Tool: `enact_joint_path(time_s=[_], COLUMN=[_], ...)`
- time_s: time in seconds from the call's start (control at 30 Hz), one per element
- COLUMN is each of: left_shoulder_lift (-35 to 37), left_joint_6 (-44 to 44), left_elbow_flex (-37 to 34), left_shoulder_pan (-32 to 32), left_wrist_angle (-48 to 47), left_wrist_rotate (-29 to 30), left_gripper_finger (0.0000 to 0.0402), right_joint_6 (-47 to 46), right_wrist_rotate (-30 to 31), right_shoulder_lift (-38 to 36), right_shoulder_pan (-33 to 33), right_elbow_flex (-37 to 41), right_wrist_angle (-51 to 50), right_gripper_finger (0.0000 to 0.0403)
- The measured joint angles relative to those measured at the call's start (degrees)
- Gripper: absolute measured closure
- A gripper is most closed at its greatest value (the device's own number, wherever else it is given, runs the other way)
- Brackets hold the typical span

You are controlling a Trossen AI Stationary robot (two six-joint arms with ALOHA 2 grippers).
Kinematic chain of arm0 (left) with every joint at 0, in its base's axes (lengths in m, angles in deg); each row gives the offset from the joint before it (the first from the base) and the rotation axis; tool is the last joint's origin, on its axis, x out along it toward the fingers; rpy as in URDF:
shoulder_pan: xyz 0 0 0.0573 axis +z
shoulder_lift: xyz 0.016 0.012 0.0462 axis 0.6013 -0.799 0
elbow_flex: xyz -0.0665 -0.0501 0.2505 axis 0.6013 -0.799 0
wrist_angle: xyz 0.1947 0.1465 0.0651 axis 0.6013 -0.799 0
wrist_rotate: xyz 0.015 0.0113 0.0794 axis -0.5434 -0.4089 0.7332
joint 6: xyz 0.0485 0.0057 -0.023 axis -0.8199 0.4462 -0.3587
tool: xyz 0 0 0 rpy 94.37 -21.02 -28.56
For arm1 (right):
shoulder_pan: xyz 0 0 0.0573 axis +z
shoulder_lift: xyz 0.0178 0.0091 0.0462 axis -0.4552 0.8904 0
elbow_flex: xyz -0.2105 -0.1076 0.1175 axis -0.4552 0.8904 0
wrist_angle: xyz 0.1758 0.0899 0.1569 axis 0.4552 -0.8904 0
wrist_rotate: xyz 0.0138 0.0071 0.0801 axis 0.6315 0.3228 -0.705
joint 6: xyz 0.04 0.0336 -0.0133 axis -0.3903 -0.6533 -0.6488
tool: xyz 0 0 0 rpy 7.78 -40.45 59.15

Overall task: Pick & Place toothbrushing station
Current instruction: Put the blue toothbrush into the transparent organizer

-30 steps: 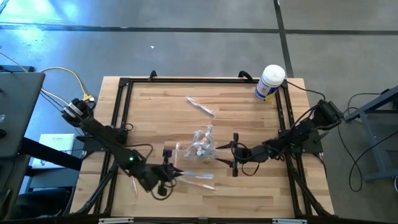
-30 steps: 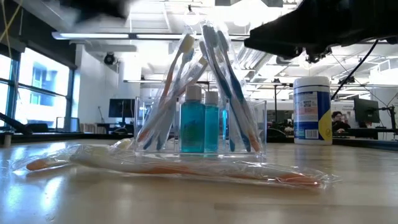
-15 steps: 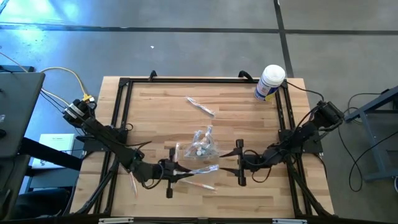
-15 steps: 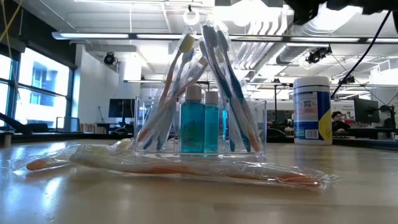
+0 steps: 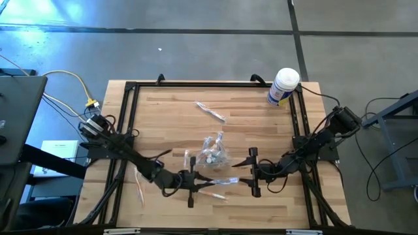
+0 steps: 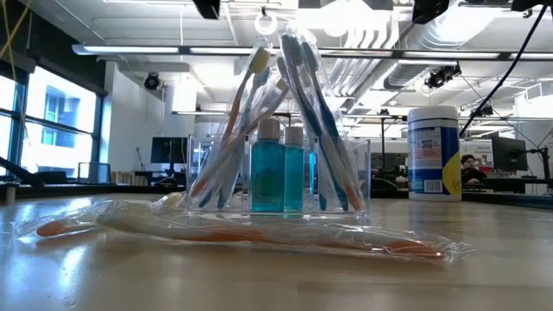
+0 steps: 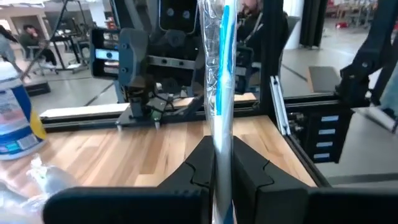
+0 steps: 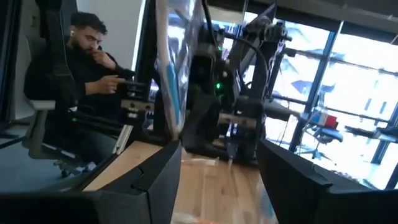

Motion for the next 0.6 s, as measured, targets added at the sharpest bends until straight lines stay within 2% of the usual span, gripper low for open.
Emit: enact_joint_path(time_s=[0.1,0.3,0.5,0.6], left_shoulder_lift=[-0.23,-0.38,-0.39,-0.40], left_joint_6=[0.78,1.44,2.32,2.42], left_elbow_flex=[0.00,0.02,0.02,0.02], left_shoulder_pan=[1.20,2.77,2.93,2.95], left_wrist_angle=[1.98,6.05,6.56,8.93], left_wrist_rotate=[-2.66,-7.14,-7.86,-7.77], left_gripper_finger=[0.0384,0.0384,0.0384,0.0384], right_joint_6=[2.17,4.32,16.91,17.93], right_wrist_rotate=[-1.00,-12.06,-12.86,-13.57], right_shoulder_lift=[0.02,0.02,0.00,-0.02], right_shoulder_pan=[-0.72,-2.05,-2.38,-2.81], right_elbow_flex=[-0.22,-2.58,-7.46,-9.88], right_wrist_angle=[1.98,2.40,3.25,2.04], right_gripper_finger=[0.0201,0.0201,0.0201,0.0201])
